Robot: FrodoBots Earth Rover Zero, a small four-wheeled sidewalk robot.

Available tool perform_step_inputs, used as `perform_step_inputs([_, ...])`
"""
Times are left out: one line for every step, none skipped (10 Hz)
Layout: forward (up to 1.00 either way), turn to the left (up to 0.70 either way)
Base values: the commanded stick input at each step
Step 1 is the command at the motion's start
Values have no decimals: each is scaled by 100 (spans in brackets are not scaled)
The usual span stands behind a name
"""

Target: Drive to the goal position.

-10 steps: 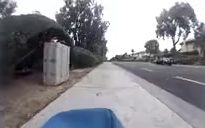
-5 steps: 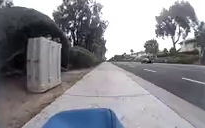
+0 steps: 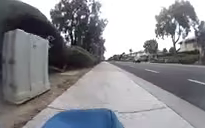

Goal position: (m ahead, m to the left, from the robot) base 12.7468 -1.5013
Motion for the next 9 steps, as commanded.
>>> perform_step_inputs([100,0])
perform_step_inputs([100,0])
perform_step_inputs([100,0])
perform_step_inputs([100,0])
perform_step_inputs([100,0])
perform_step_inputs([100,0])
perform_step_inputs([100,0])
perform_step_inputs([100,0])
perform_step_inputs([100,0])
